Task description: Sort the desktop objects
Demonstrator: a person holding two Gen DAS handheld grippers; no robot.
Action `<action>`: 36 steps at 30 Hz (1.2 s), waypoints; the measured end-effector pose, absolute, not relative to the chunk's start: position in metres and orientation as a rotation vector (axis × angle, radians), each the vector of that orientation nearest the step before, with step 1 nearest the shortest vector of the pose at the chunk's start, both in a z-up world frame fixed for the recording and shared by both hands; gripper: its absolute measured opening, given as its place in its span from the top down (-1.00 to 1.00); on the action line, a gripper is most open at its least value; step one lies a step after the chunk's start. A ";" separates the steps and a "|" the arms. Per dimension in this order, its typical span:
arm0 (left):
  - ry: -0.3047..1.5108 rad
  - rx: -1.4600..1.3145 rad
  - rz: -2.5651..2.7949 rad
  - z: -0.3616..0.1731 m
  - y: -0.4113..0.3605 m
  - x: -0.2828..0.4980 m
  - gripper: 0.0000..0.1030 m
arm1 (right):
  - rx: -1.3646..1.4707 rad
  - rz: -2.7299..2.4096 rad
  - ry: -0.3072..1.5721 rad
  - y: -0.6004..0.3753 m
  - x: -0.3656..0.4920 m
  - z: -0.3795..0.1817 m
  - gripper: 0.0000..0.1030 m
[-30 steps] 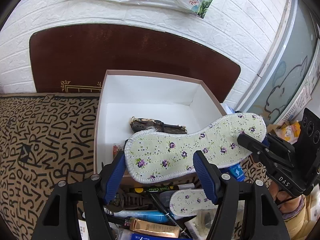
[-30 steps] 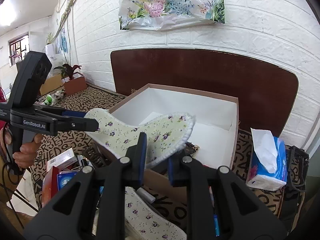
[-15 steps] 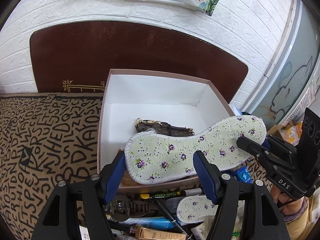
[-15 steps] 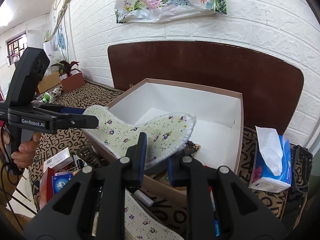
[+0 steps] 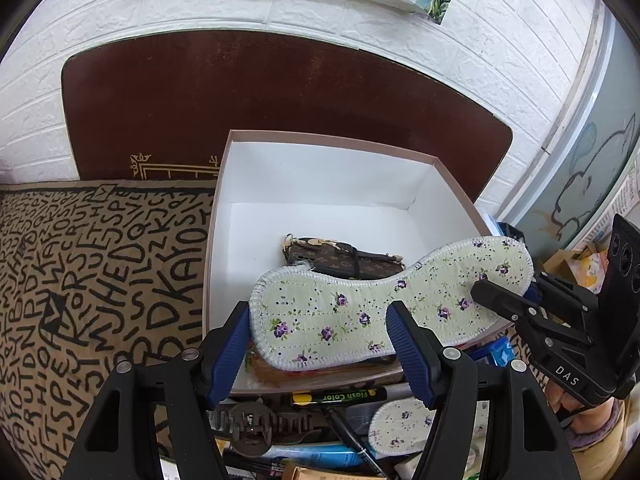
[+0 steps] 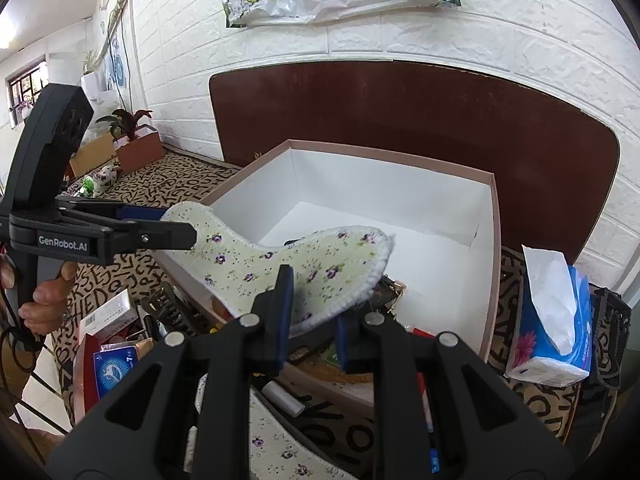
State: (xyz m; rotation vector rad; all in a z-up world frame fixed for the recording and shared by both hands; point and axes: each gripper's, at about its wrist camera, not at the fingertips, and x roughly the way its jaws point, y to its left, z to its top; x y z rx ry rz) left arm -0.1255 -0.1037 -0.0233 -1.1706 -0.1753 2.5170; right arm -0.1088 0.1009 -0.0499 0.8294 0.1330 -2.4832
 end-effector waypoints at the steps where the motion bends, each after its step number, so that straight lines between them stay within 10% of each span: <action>1: -0.174 -1.178 2.517 -0.025 -0.104 -0.127 -0.34 | 0.833 -2.483 0.135 0.100 -0.110 -0.051 0.60; 20: -0.149 -1.257 2.524 -0.044 -0.103 -0.140 -0.28 | 0.969 -2.430 0.201 0.091 -0.126 -0.072 0.56; 36: -0.110 -1.269 2.576 -0.045 -0.100 -0.143 -0.28 | 1.073 -2.441 0.293 0.095 -0.131 -0.075 0.05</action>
